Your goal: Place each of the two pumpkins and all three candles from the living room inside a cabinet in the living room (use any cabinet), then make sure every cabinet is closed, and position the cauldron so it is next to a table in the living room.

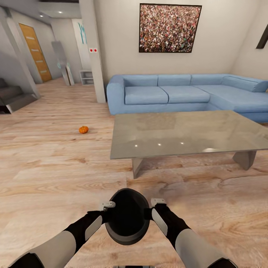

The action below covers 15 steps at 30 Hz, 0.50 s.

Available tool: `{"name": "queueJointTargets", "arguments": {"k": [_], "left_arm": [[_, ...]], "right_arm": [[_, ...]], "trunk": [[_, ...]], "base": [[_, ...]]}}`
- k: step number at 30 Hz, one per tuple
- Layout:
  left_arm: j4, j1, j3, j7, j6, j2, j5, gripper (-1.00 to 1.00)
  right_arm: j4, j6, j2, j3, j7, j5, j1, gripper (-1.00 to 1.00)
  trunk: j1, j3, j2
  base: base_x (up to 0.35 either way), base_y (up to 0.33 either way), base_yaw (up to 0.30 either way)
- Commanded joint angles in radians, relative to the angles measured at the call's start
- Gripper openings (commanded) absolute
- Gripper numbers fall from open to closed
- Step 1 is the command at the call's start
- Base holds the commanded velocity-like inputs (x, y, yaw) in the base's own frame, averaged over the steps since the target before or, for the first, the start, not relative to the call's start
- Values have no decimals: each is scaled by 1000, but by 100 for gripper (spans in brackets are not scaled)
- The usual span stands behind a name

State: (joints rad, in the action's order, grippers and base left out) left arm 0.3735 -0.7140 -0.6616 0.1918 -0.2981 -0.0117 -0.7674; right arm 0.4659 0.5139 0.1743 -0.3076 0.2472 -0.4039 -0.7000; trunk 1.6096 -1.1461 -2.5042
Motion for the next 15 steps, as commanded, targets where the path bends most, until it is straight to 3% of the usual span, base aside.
{"name": "queueJointTargets", "arguments": {"k": [1, 15], "left_arm": [[35, -1, -36, -2, 0, -1, -35, -100], [35, -1, -36, -2, 1, -2, -35, -100]], "right_arm": [[2, -4, 0, -21, 7, -44, -1, -100], [2, -3, 0, -21, 7, -44, -1, -100]], "trunk": [[0, -5, -1], [6, -59, -4]], "base": [[0, 0, 0], [0, 0, 0]]}}
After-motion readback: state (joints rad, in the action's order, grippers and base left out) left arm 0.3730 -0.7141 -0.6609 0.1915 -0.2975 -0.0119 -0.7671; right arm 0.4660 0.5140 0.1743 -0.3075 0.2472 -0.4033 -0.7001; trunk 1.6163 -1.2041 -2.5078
